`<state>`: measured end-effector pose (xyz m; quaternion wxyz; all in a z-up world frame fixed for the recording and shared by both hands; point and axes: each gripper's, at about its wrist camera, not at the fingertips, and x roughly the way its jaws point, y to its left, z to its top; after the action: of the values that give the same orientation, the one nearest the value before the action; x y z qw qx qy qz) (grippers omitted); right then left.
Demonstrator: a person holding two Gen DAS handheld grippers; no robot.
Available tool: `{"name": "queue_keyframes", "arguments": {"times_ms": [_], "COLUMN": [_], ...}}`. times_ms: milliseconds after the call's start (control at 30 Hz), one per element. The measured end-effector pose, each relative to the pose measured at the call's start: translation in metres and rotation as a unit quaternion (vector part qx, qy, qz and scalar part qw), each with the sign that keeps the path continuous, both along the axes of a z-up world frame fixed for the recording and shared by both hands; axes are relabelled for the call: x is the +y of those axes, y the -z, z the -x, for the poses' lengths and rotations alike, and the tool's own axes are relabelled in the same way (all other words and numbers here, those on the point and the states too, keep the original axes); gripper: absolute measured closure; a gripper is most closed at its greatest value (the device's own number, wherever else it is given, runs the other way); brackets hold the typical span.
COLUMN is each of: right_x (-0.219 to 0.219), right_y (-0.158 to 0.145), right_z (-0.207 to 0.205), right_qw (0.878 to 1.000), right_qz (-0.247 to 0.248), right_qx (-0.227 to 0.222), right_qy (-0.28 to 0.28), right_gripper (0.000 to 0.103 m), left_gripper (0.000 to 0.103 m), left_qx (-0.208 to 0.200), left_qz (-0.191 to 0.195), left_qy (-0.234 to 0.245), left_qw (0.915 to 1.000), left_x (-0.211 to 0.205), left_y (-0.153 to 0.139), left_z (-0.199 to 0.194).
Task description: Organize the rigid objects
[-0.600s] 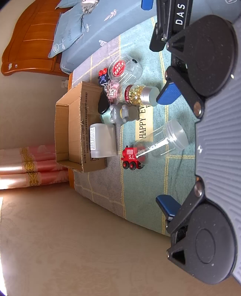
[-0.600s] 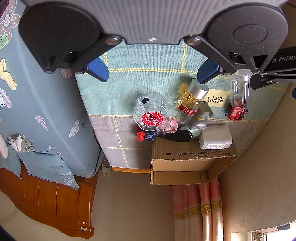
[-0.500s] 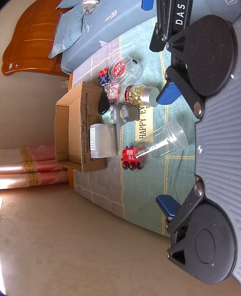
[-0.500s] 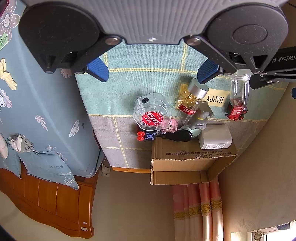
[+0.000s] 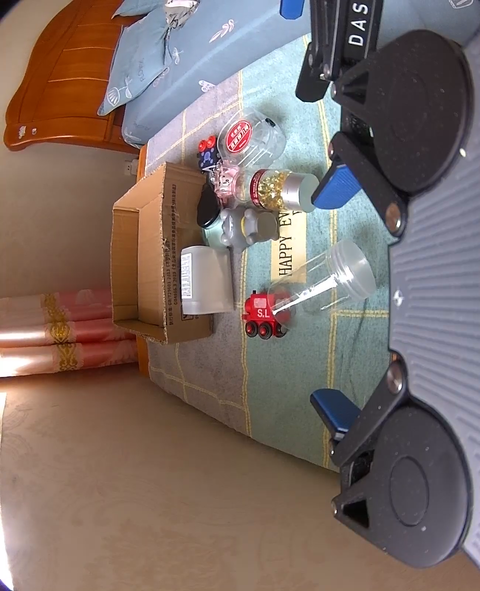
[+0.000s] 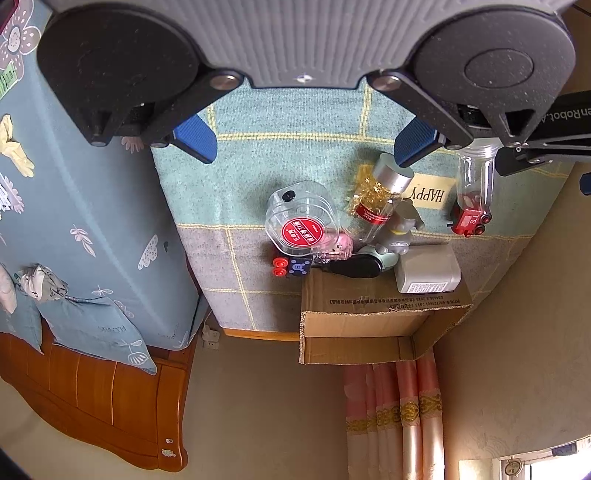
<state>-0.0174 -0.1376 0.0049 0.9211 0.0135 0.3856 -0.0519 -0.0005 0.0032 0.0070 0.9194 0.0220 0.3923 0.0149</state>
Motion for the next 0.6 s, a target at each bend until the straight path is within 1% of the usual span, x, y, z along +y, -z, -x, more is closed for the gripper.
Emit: {"name": "queue_keyframes", "arguments": {"times_ms": [600], "right_x": [0.0003], "right_y": [-0.0013], "right_z": [0.0], "right_qw": [1.0], "right_qz": [0.001], "right_qx": [-0.002], "right_qy": [0.0], "right_gripper": [0.0], "left_gripper": [0.001], "left_qx": [-0.003], "left_qz": [0.0], "left_qy": [0.003], "left_qw": [1.0], "left_x": [0.0007], "left_y": [-0.002], "left_z": [-0.0016]}}
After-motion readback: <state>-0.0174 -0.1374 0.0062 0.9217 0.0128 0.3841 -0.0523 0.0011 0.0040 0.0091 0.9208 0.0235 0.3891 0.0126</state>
